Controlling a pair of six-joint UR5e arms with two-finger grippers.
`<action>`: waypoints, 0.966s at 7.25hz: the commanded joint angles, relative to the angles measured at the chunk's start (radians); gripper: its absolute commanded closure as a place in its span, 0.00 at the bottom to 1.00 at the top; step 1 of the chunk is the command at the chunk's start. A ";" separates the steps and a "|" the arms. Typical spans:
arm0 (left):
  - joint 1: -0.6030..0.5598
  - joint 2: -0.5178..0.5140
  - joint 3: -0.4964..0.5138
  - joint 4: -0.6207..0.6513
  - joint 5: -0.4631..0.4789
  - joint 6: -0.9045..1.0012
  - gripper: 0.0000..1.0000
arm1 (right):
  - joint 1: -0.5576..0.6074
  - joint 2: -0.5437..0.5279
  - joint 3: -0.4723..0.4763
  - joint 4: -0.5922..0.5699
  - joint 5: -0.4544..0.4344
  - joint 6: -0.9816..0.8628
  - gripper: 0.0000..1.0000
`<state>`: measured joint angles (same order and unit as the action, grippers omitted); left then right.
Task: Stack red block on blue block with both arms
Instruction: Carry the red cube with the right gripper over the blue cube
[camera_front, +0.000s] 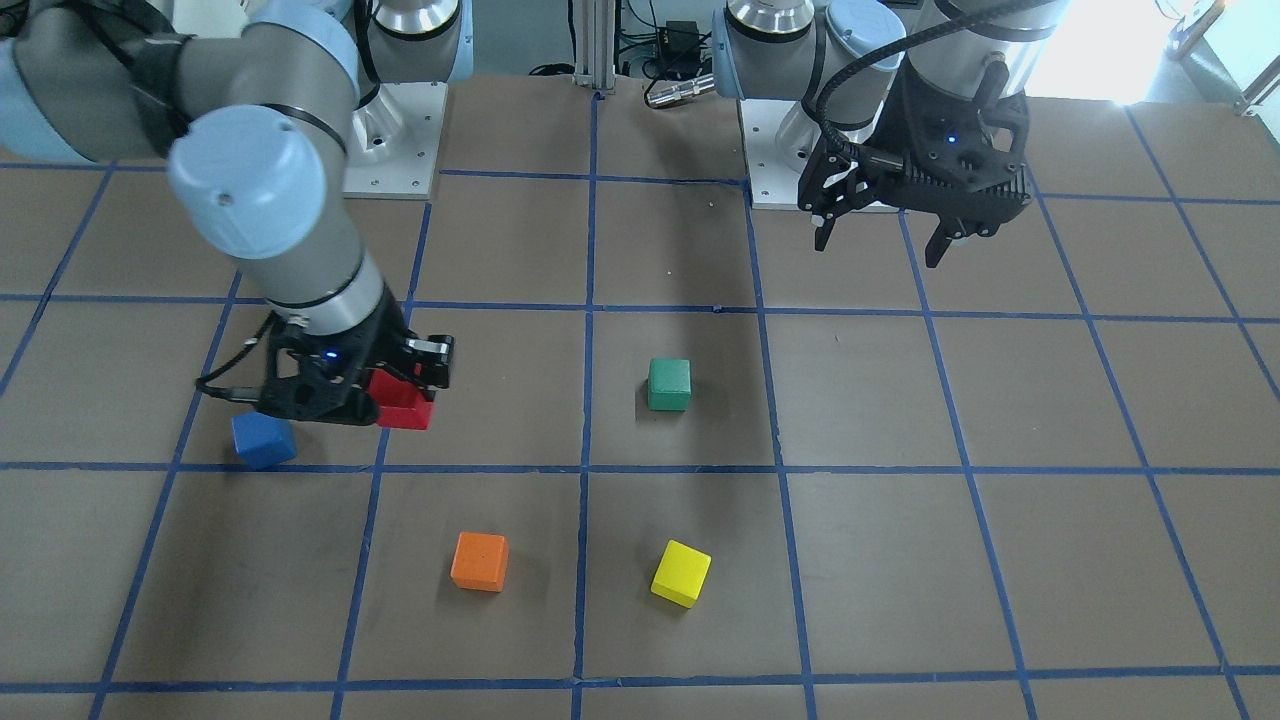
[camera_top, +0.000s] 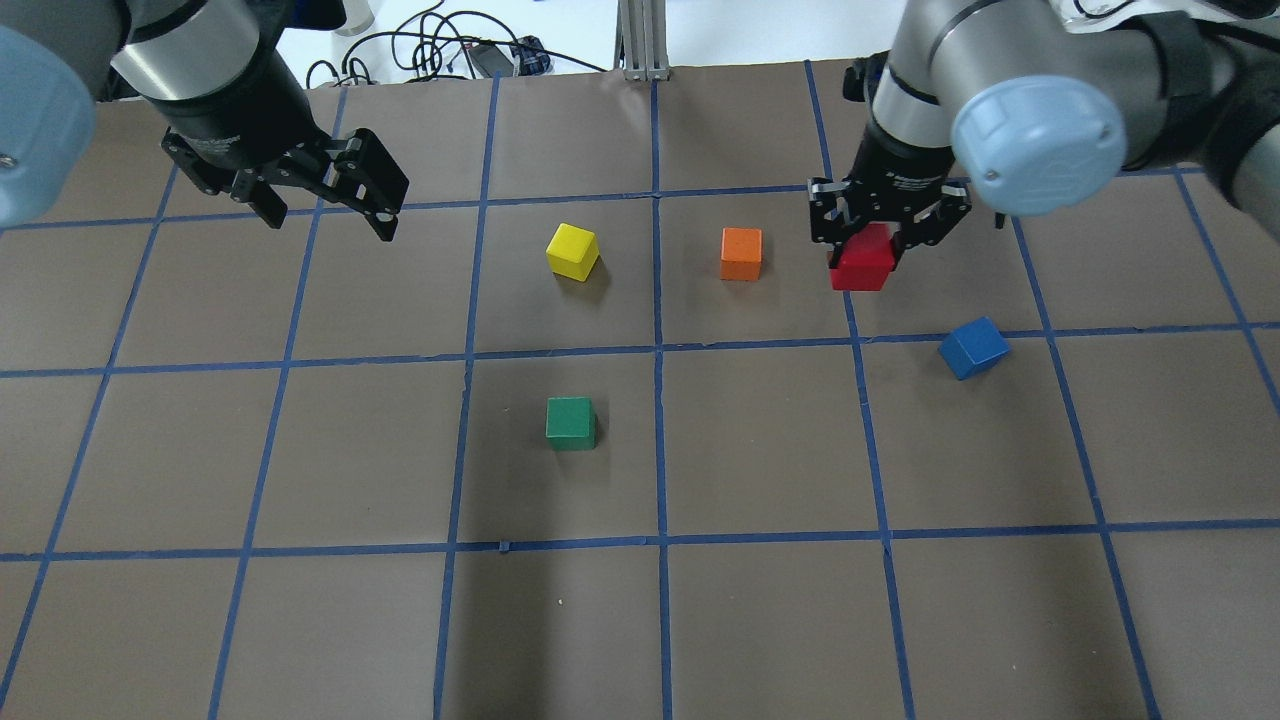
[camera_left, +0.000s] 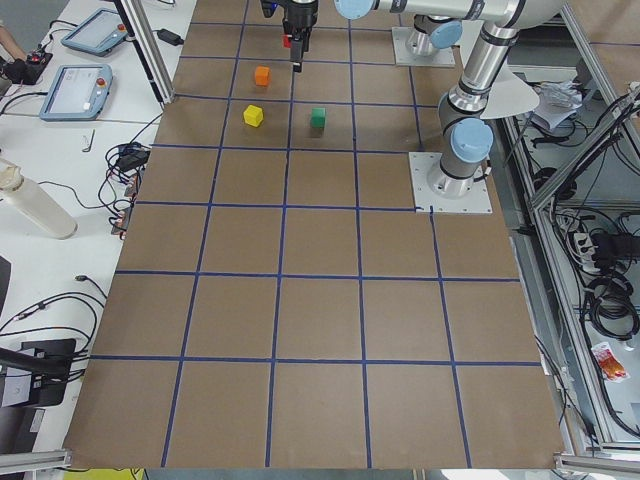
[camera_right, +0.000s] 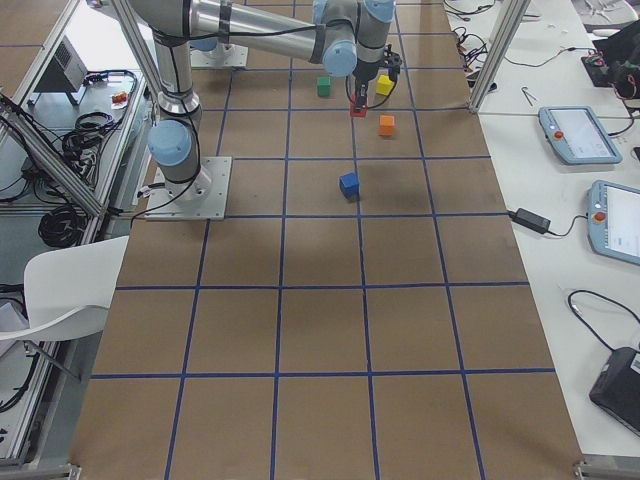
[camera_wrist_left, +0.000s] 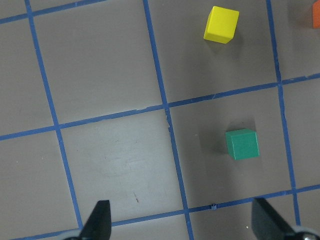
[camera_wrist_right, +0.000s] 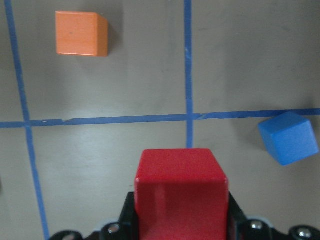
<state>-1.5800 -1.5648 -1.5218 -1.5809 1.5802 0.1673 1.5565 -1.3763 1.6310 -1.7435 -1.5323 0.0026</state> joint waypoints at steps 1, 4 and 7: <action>0.000 -0.006 0.000 0.002 -0.002 0.000 0.00 | -0.105 -0.036 0.055 0.000 -0.028 -0.198 1.00; 0.000 -0.007 -0.002 0.009 0.001 -0.031 0.00 | -0.199 -0.033 0.151 -0.113 -0.029 -0.474 1.00; 0.000 -0.004 -0.004 0.009 0.007 -0.029 0.00 | -0.239 -0.020 0.285 -0.319 -0.031 -0.610 1.00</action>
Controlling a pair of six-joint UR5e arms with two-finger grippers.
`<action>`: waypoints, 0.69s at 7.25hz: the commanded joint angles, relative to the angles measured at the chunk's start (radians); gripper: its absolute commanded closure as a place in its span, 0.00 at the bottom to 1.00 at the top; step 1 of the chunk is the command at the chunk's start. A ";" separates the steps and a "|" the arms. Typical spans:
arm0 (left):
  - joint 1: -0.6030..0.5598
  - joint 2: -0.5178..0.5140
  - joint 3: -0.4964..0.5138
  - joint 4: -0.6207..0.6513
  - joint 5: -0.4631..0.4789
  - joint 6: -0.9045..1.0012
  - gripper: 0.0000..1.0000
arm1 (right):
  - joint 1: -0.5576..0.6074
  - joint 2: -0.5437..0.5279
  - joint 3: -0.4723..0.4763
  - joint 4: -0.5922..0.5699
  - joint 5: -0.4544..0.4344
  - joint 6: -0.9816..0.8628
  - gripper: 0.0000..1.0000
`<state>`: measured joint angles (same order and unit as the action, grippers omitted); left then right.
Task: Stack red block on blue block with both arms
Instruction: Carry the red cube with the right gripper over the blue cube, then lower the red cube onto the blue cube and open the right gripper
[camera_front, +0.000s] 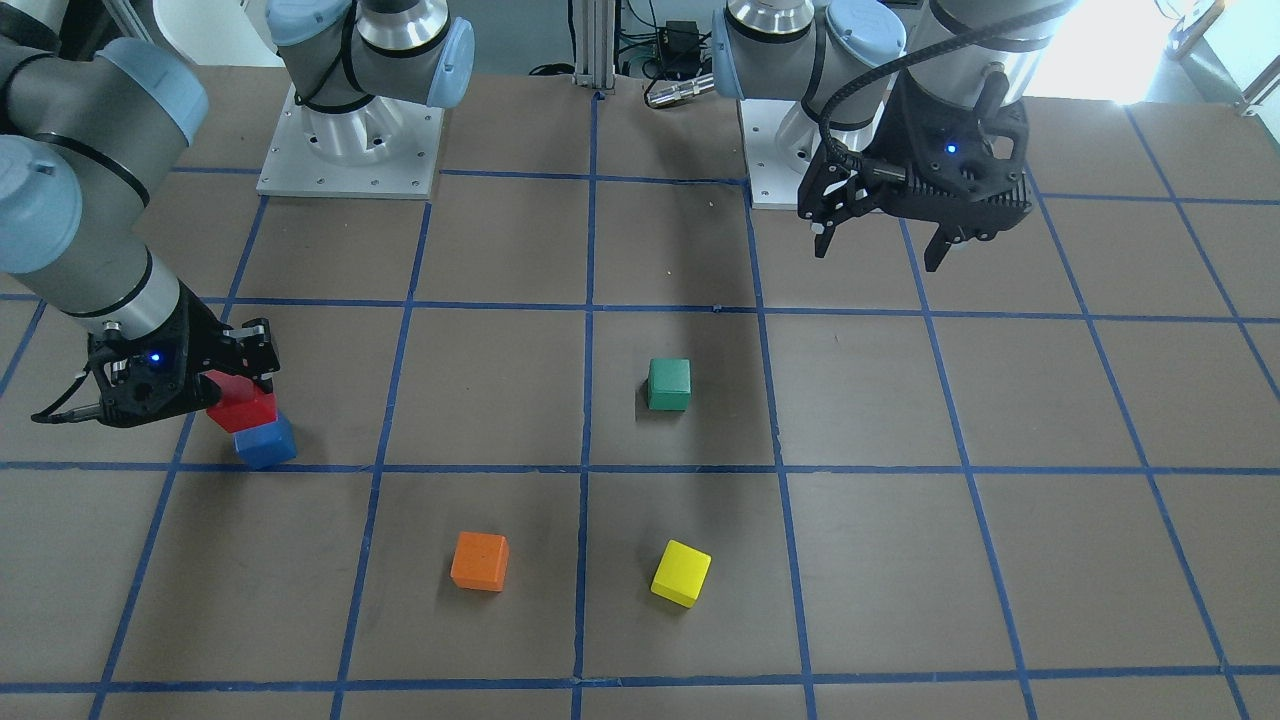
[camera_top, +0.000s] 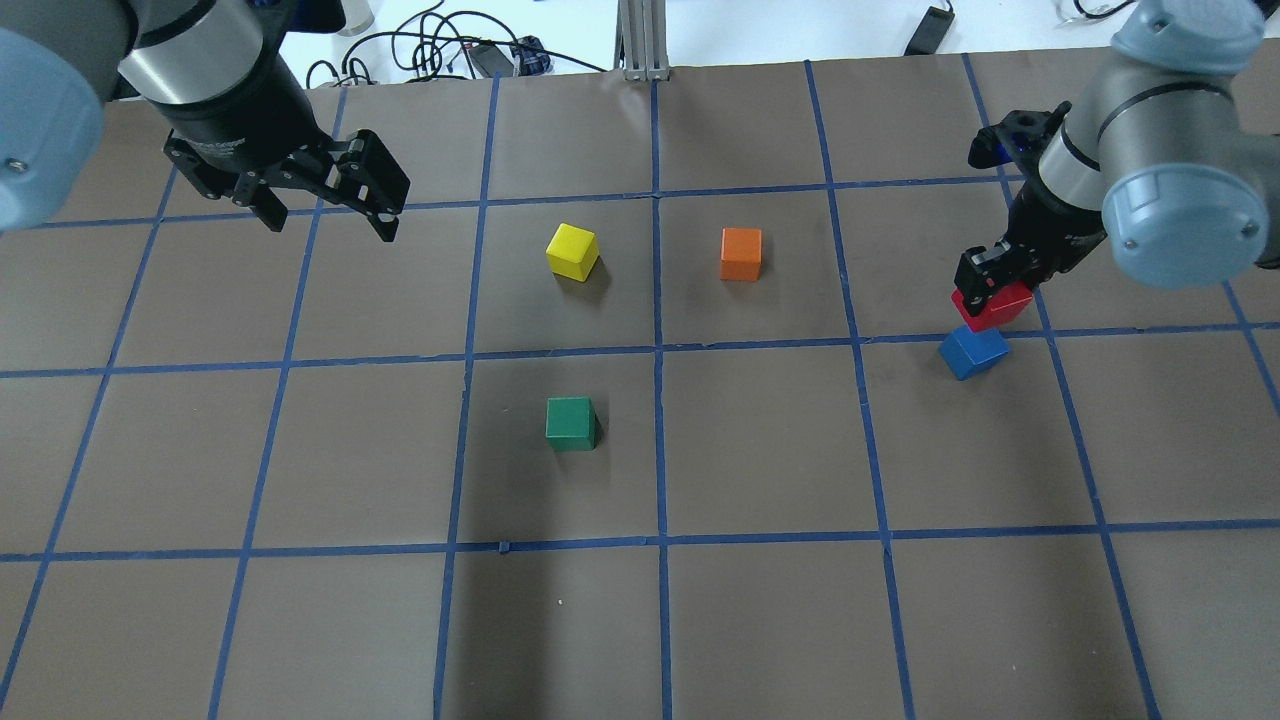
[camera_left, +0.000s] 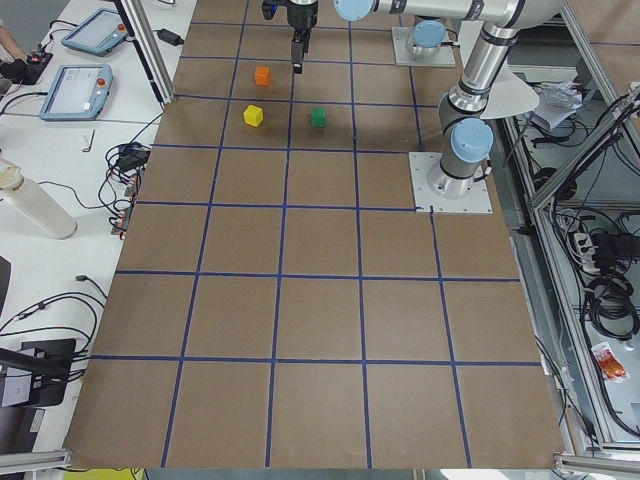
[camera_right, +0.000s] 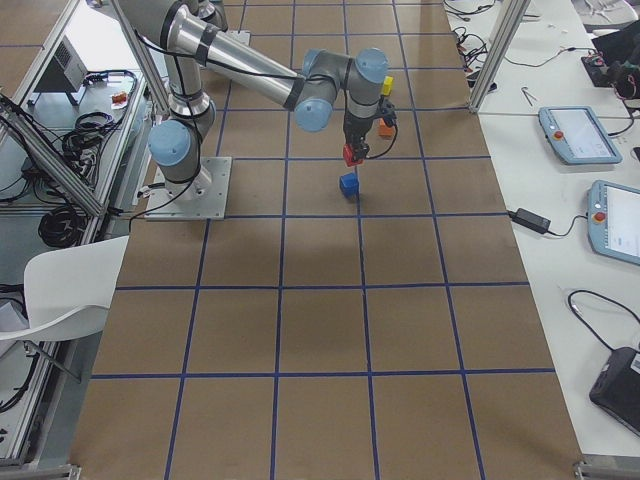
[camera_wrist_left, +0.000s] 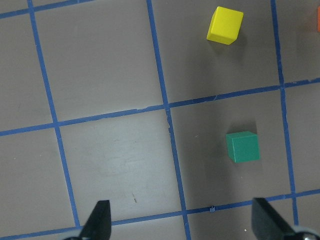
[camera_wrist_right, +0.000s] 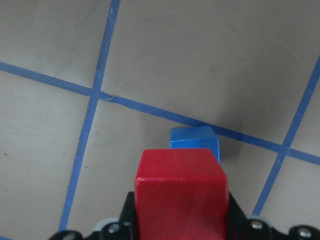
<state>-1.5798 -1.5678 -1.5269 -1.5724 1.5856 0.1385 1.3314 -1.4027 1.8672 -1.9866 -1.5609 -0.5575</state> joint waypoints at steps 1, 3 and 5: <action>0.000 0.000 0.004 0.000 0.004 0.000 0.00 | -0.017 0.020 0.055 -0.086 -0.001 -0.048 1.00; 0.000 0.005 -0.002 0.000 0.004 0.003 0.00 | -0.017 0.046 0.056 -0.087 -0.004 -0.042 1.00; 0.000 -0.005 0.004 0.000 0.002 0.000 0.00 | -0.046 0.060 0.056 -0.087 -0.002 -0.041 1.00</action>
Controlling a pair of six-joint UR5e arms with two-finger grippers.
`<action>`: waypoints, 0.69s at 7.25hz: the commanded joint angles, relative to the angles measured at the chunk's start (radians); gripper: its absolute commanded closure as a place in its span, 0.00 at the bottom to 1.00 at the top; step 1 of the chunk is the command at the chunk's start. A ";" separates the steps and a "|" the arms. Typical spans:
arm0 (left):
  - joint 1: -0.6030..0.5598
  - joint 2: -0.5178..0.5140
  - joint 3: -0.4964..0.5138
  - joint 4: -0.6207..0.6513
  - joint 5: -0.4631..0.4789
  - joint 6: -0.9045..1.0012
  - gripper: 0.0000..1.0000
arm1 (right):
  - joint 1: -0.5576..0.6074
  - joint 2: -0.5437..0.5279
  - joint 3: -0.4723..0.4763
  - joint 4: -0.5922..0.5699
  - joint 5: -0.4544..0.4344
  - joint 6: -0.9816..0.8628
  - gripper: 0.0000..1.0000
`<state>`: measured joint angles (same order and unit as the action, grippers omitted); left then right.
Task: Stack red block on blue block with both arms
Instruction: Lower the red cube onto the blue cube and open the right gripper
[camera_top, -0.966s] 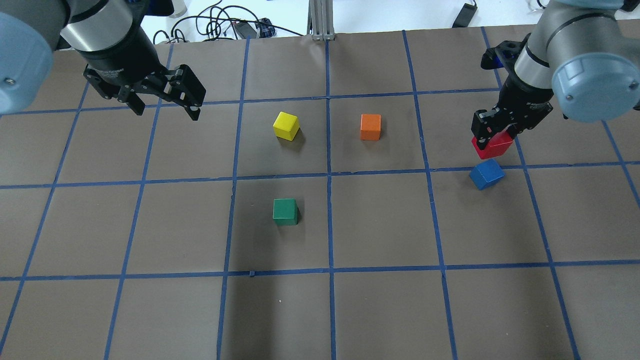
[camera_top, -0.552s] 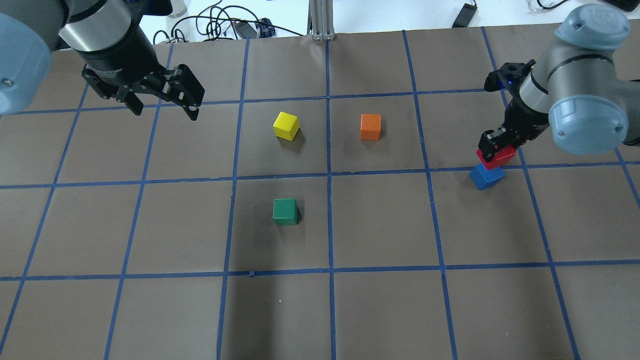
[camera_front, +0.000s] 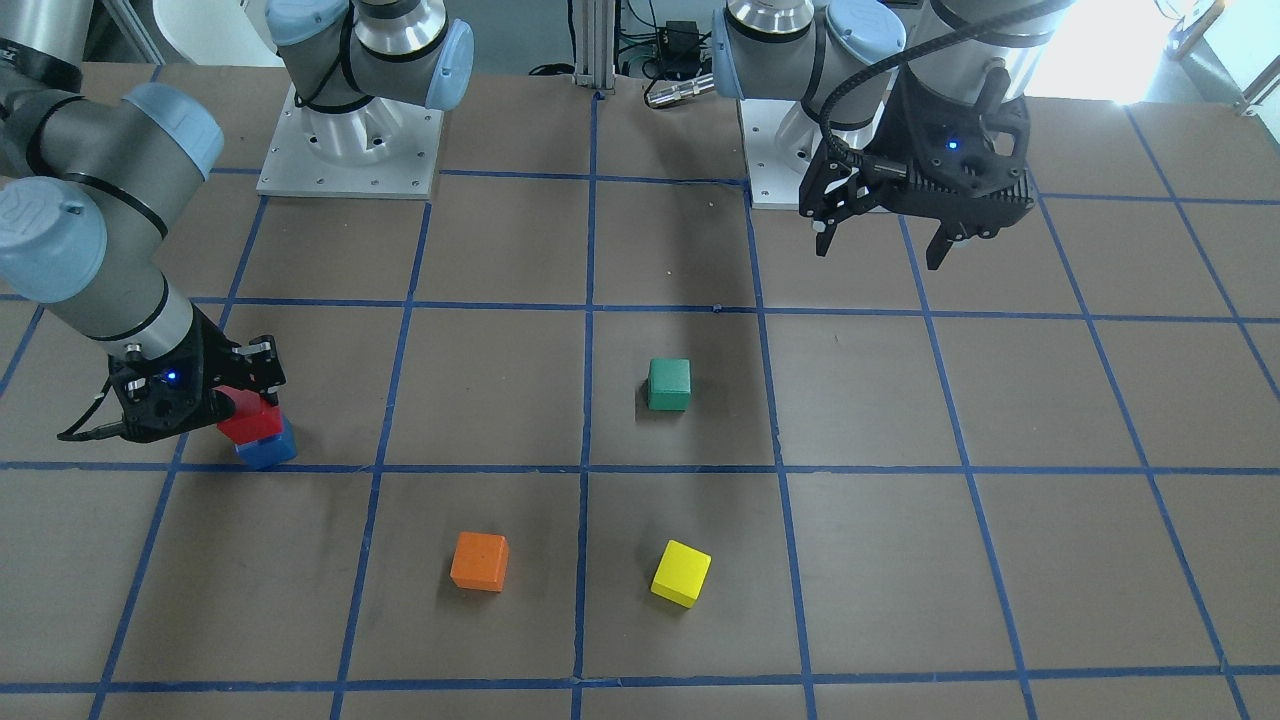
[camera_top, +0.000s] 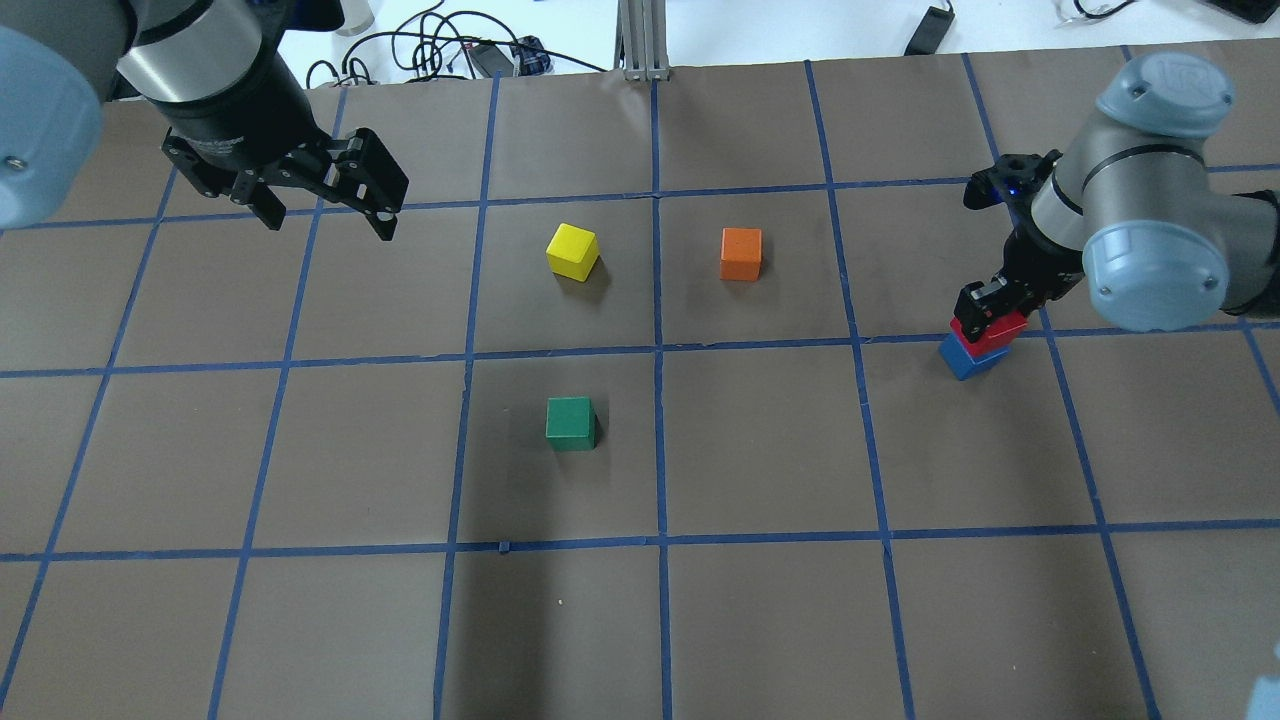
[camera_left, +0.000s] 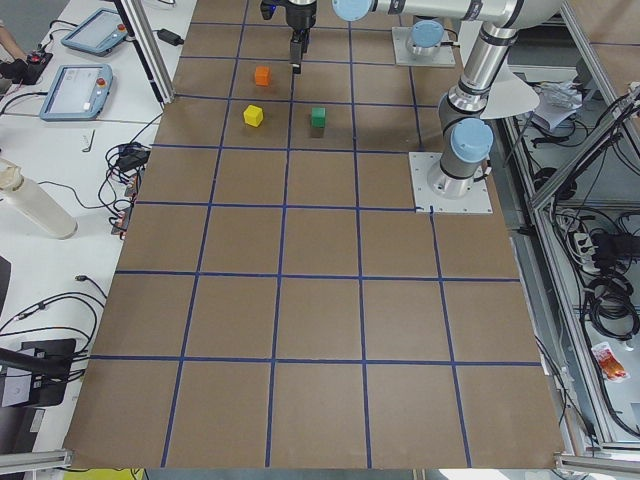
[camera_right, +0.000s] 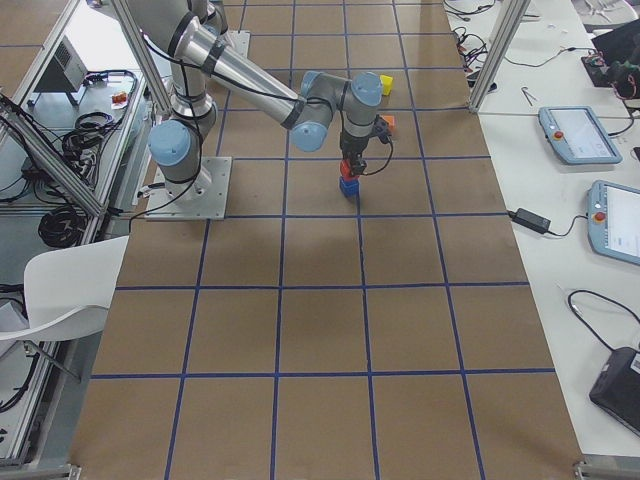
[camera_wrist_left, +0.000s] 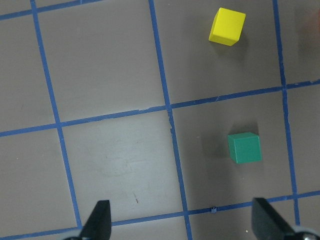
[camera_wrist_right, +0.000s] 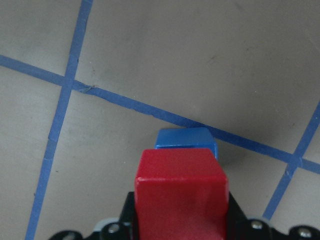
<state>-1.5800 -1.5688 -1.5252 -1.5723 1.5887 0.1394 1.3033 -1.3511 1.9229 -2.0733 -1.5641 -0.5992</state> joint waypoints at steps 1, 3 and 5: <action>0.000 -0.003 0.002 0.000 -0.003 -0.001 0.00 | -0.019 0.010 0.001 -0.001 0.001 0.004 1.00; 0.000 -0.003 0.002 0.000 -0.001 -0.001 0.00 | -0.019 0.013 0.002 0.001 0.002 0.012 0.97; 0.000 -0.002 0.002 0.000 -0.001 -0.001 0.00 | -0.019 0.013 0.002 0.002 0.010 0.013 0.95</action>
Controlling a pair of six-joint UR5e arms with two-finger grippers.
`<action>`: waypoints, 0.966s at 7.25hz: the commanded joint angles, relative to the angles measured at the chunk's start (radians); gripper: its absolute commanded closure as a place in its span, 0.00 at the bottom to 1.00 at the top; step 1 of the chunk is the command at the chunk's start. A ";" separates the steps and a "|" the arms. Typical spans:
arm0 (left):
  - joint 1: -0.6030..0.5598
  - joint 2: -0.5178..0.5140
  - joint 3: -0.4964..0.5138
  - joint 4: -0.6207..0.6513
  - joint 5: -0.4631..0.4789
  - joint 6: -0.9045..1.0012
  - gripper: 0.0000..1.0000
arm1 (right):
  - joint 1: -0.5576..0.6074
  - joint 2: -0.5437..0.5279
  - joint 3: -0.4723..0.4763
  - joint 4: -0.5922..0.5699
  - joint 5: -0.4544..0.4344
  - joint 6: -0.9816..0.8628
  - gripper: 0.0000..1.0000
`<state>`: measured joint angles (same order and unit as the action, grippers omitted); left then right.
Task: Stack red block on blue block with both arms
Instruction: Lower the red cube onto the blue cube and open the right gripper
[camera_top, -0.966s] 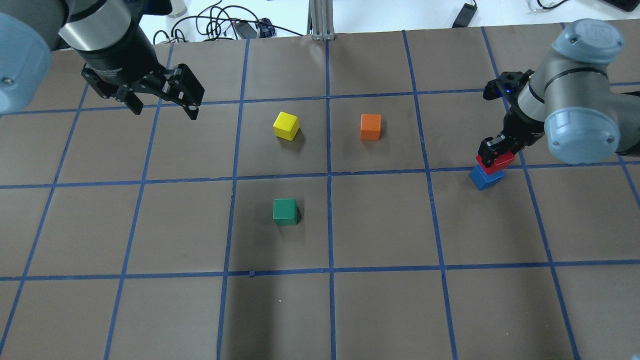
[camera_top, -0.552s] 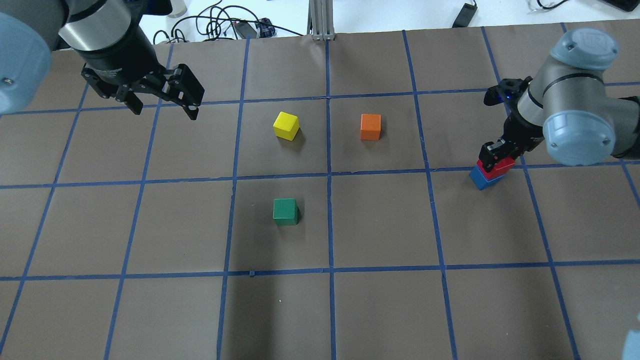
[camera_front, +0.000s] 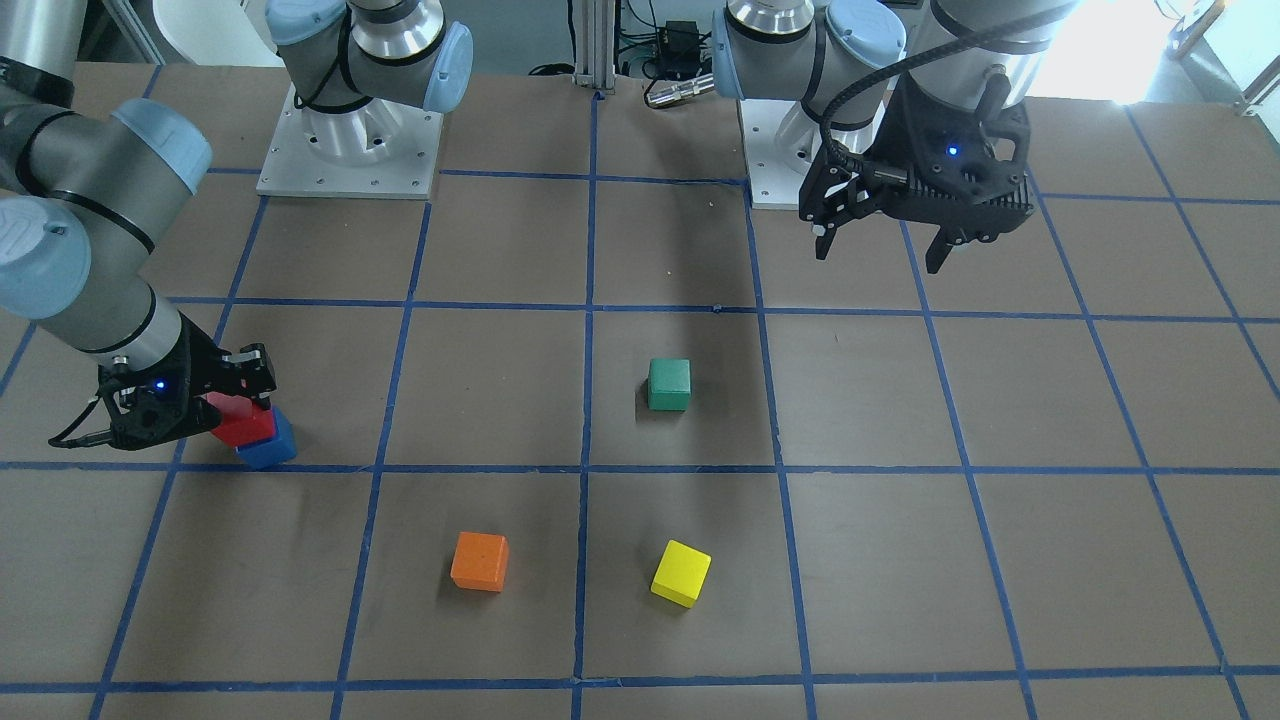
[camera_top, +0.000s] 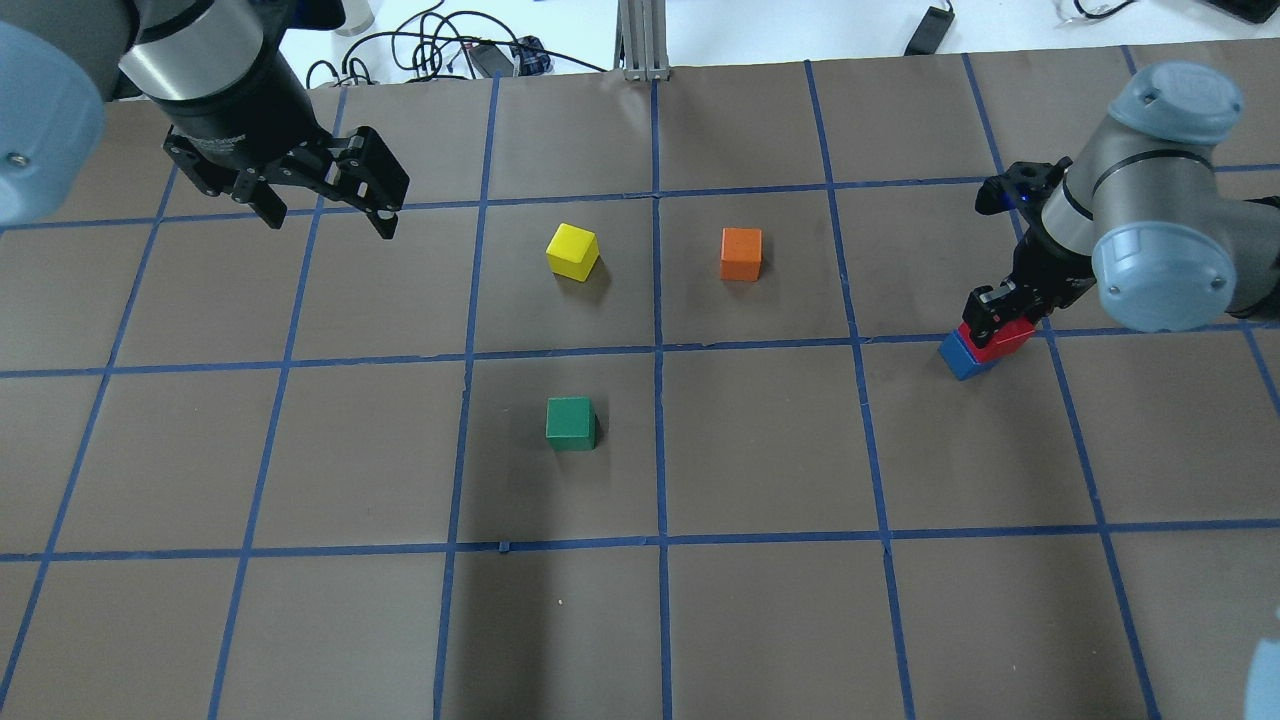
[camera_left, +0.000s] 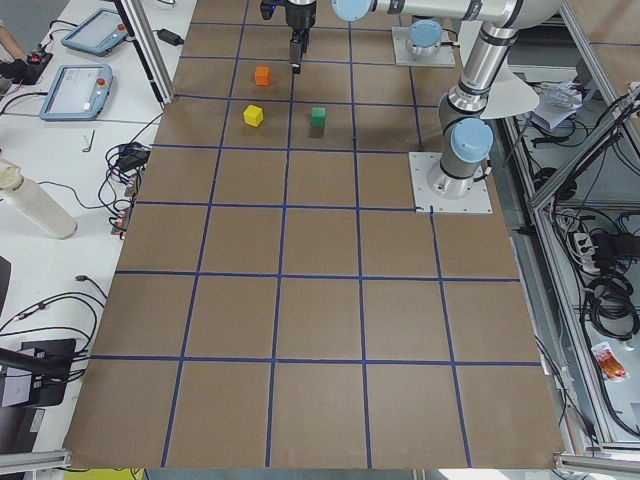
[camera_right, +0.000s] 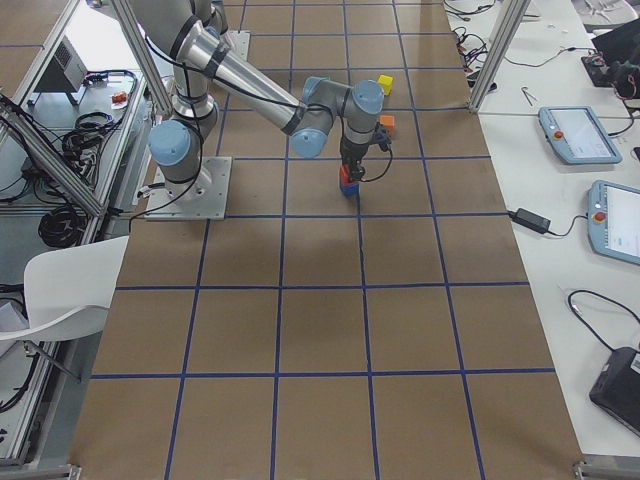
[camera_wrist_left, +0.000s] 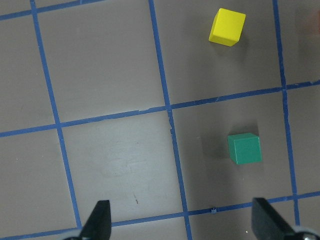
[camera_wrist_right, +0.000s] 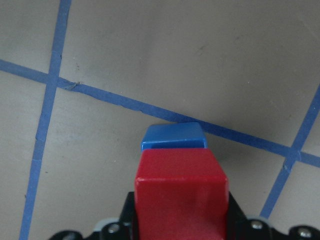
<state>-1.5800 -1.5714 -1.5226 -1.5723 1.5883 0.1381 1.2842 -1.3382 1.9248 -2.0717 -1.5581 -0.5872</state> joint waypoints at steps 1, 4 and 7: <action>0.000 0.001 0.001 0.000 -0.001 0.000 0.00 | 0.000 0.001 0.000 0.002 0.009 0.000 0.94; 0.000 0.001 0.001 0.000 -0.001 0.000 0.00 | 0.000 0.001 0.002 -0.001 0.013 0.000 0.76; 0.000 0.001 0.001 0.000 -0.001 0.000 0.00 | 0.000 0.004 0.002 -0.002 0.009 -0.008 0.21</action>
<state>-1.5800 -1.5708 -1.5218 -1.5723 1.5877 0.1381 1.2839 -1.3358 1.9266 -2.0737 -1.5458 -0.5926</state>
